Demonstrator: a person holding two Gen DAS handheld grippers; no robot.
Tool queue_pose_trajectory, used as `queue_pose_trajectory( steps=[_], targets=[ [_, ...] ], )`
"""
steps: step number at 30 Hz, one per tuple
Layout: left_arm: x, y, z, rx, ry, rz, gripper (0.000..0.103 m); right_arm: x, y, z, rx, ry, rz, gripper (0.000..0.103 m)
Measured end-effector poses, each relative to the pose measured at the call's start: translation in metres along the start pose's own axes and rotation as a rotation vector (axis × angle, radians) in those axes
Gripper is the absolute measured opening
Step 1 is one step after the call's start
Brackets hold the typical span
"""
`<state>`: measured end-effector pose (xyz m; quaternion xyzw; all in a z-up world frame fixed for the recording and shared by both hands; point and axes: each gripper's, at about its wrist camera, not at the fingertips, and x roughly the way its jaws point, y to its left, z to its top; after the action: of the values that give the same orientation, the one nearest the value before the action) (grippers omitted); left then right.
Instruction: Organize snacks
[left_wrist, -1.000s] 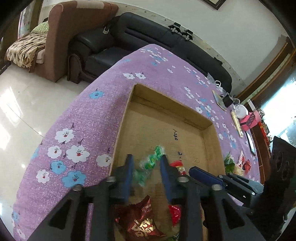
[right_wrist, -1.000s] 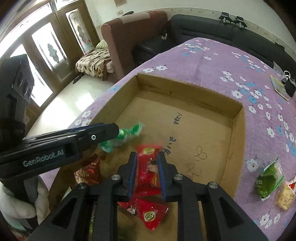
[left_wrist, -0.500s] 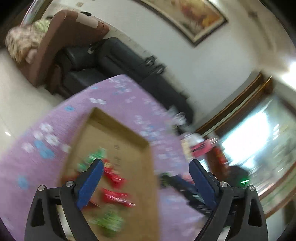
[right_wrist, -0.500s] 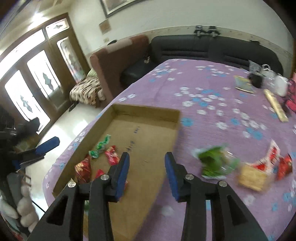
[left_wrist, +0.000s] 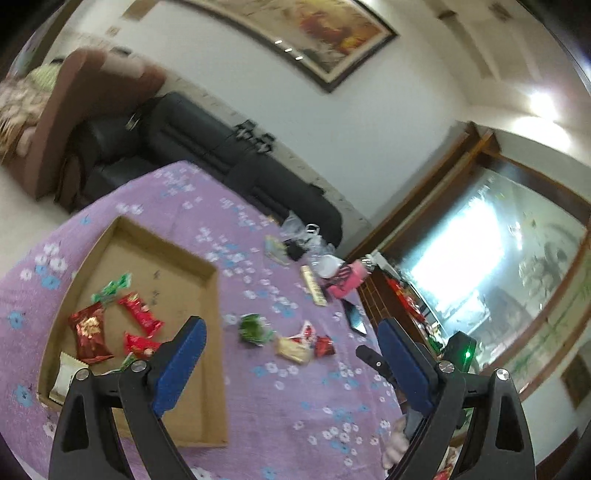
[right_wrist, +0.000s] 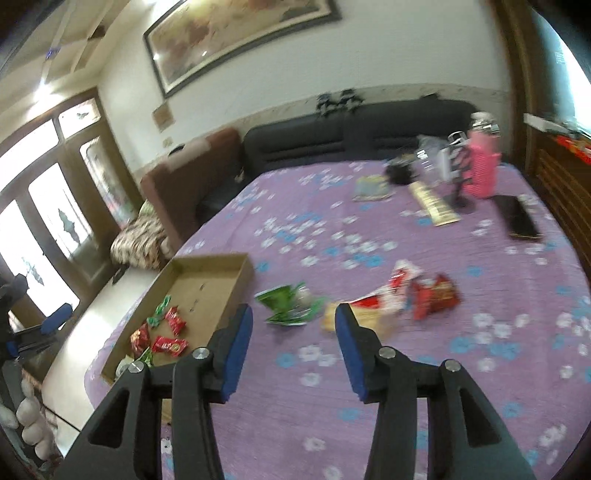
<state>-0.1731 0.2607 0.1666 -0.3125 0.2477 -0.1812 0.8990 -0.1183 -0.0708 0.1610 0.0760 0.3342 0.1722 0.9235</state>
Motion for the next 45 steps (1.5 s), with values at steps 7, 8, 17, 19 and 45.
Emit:
queue_pose_trajectory(
  steps=[7,8,17,19,45],
  targets=[
    [-0.047,-0.07,0.002,0.181,-0.076,-0.035,0.096,-0.08,-0.027,0.01,0.035,-0.133,-0.053,0.047],
    [-0.053,-0.078,0.004,0.213,-0.089,-0.033,0.096,-0.091,-0.029,0.013,0.03,-0.156,-0.065,0.047],
    [-0.1,-0.142,0.053,0.399,-0.259,0.021,0.096,-0.187,-0.026,0.059,-0.056,-0.385,-0.225,0.047],
    [-0.105,-0.152,0.064,0.412,-0.274,0.032,0.096,-0.202,-0.029,0.069,-0.039,-0.412,-0.228,0.047],
    [-0.225,-0.155,0.195,0.713,-0.589,0.549,0.103,-0.36,0.029,0.243,-0.095,-0.583,-0.683,0.082]
  ],
)
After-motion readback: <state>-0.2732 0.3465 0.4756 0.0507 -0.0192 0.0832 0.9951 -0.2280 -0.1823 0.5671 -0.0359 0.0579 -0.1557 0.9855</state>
